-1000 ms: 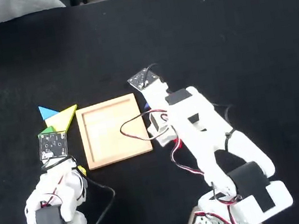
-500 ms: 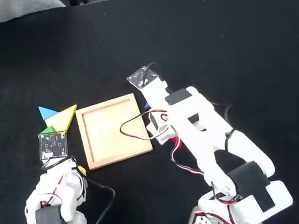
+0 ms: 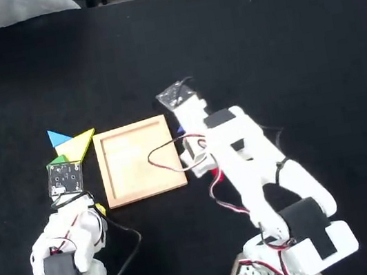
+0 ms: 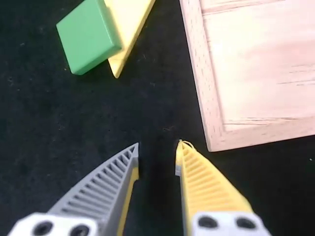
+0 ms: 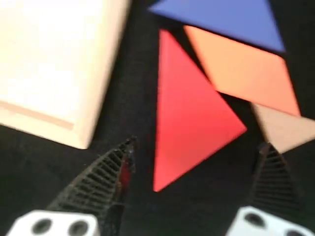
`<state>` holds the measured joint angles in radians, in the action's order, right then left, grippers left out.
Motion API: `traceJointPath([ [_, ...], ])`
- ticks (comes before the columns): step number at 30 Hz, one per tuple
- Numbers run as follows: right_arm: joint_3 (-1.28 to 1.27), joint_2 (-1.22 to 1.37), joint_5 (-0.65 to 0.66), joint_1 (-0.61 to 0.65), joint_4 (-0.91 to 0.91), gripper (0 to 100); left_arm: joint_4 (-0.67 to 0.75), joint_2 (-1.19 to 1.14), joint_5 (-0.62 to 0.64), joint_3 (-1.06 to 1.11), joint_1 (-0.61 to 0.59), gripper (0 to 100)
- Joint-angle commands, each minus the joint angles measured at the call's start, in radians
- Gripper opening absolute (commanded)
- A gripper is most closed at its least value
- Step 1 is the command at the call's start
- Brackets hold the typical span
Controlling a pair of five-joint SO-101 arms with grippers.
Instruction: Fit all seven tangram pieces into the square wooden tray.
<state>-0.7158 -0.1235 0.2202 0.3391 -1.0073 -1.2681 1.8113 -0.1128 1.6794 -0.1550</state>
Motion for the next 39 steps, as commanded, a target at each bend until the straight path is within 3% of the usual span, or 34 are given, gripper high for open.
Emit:
traceJointPath([
  [1,0.035,0.004,-0.012,0.003,0.000,35.8,-0.003,0.008,-0.008,0.021,0.008,13],
  [11,0.137,0.211,-0.008,-0.023,0.012,35.8,-0.003,0.008,-0.008,0.021,0.008,13],
  [20,0.142,0.183,0.000,-0.028,0.020,35.8,-0.003,0.008,-0.008,0.021,0.008,13],
  [27,0.165,0.189,0.048,-0.104,0.015,36.1,-0.003,0.008,-0.008,0.021,0.008,13],
  [39,0.191,0.191,0.117,-0.035,0.021,36.1,-0.003,0.008,-0.008,0.021,0.008,13],
])
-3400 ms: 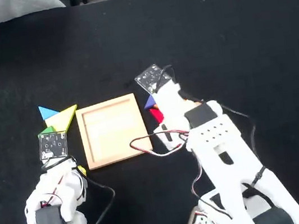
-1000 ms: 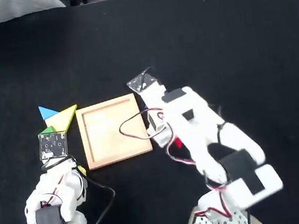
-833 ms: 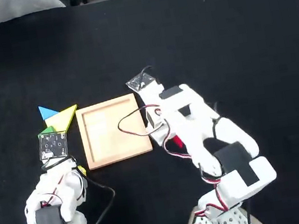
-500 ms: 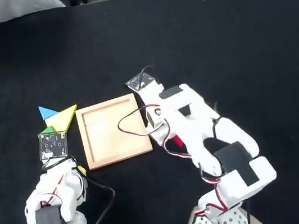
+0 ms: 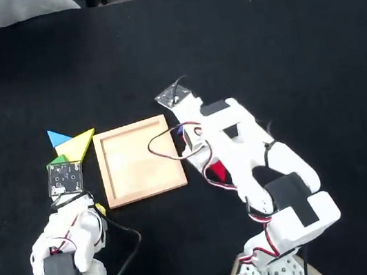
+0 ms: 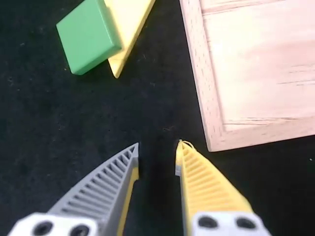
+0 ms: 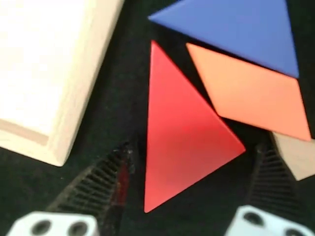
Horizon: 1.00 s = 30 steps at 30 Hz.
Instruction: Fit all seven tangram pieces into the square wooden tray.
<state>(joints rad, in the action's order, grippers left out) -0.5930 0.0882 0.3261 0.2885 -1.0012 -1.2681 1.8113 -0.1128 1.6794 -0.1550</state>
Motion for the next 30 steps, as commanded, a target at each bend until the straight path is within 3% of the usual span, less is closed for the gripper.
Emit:
traceJointPath([
  [1,0.068,-0.021,0.011,0.015,0.015,35.9,-0.003,0.008,-0.008,0.021,0.008,13],
  [30,0.137,0.094,0.002,0.009,-0.029,35.7,-0.003,0.008,-0.008,0.021,0.008,13],
])
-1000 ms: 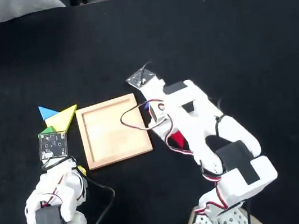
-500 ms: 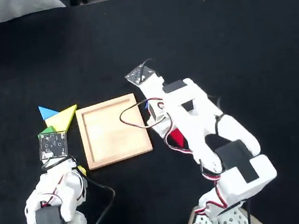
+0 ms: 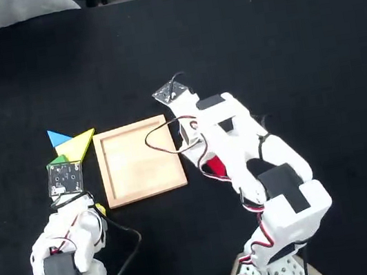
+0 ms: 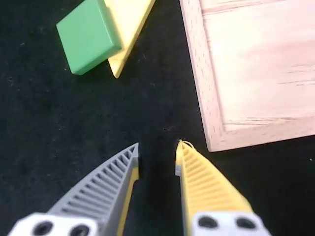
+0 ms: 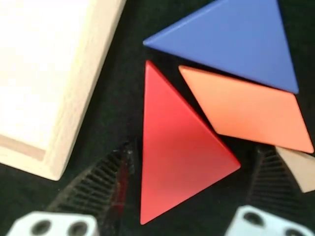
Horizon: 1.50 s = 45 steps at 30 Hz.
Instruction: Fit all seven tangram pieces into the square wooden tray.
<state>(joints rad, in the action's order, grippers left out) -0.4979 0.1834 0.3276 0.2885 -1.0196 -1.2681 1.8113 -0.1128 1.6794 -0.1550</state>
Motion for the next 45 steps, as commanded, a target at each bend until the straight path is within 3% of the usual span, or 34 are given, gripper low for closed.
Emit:
traceJointPath([
  [1,0.042,-0.001,0.000,0.009,-0.012,35.7,-0.003,0.008,-0.008,0.021,0.008,13],
  [17,0.044,0.002,-0.037,0.009,-0.038,35.5,-0.003,0.008,-0.008,0.021,0.008,13],
  [23,0.048,0.005,-0.038,0.009,-0.037,25.9,-0.003,0.008,-0.008,0.021,0.008,13],
  [34,0.048,-0.005,-0.040,0.009,-0.044,25.0,-0.003,0.008,-0.008,0.021,0.008,13],
  [41,0.001,-0.197,-0.023,0.014,-0.115,25.0,-0.003,0.008,-0.008,0.021,0.008,13],
  [45,-0.097,-0.346,0.101,0.044,-0.114,25.0,-0.003,0.008,-0.008,0.021,0.008,13],
])
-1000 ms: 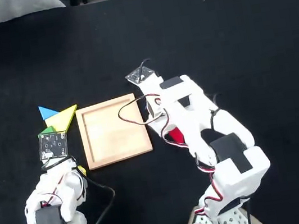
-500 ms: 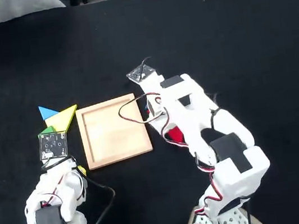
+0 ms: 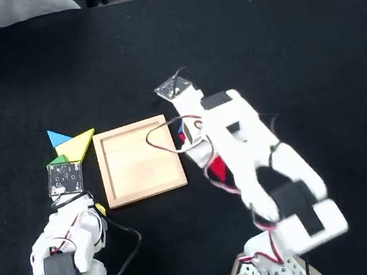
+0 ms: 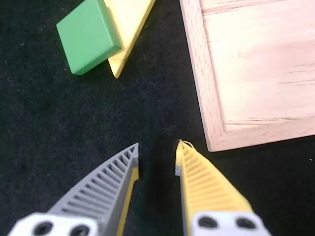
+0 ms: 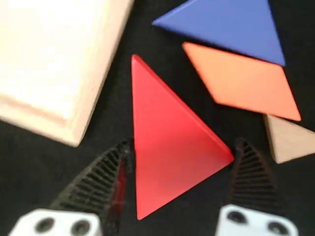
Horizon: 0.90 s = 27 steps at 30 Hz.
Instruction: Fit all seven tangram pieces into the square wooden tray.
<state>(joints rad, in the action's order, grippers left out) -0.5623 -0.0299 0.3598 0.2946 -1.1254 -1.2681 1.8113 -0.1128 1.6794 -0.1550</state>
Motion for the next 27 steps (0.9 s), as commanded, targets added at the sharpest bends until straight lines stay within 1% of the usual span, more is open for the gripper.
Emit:
traceJointPath([
  [1,-0.053,-0.170,0.094,0.049,-0.008,25.0,-0.003,0.008,-0.008,0.021,0.007,13],
  [2,-0.065,-0.202,0.121,0.064,-0.008,25.0,0.000,0.008,-0.008,0.021,-0.005,13],
  [5,-0.081,-0.280,0.210,0.129,-0.008,25.0,0.031,0.009,-0.009,0.021,-0.107,13],
  [8,-0.054,-0.300,0.224,0.193,-0.011,25.0,0.058,0.009,-0.009,0.021,-0.220,13],
  [11,-0.005,-0.263,0.215,0.244,-0.009,25.0,0.120,0.009,-0.009,0.021,-0.268,13],
  [13,0.042,-0.216,0.216,0.278,-0.009,25.0,0.167,0.009,-0.008,0.021,-0.323,13],
  [14,0.070,-0.186,0.229,0.298,-0.012,25.1,0.187,0.009,-0.003,0.021,-0.358,13],
  [16,0.117,-0.120,0.305,0.338,-0.018,25.3,0.218,0.009,-0.002,0.021,-0.417,13],
  [19,0.173,-0.010,0.482,0.397,-0.044,25.1,0.226,0.009,-0.002,0.021,-0.441,13],
  [21,0.228,0.067,0.565,0.416,-0.075,25.1,0.224,0.009,-0.002,0.021,-0.441,13],
  [24,0.343,0.185,0.592,0.414,-0.081,25.1,0.222,0.009,-0.002,0.021,-0.441,13],
  [27,0.461,0.298,0.589,0.414,-0.089,25.1,0.222,0.009,-0.002,0.021,-0.441,13],
])
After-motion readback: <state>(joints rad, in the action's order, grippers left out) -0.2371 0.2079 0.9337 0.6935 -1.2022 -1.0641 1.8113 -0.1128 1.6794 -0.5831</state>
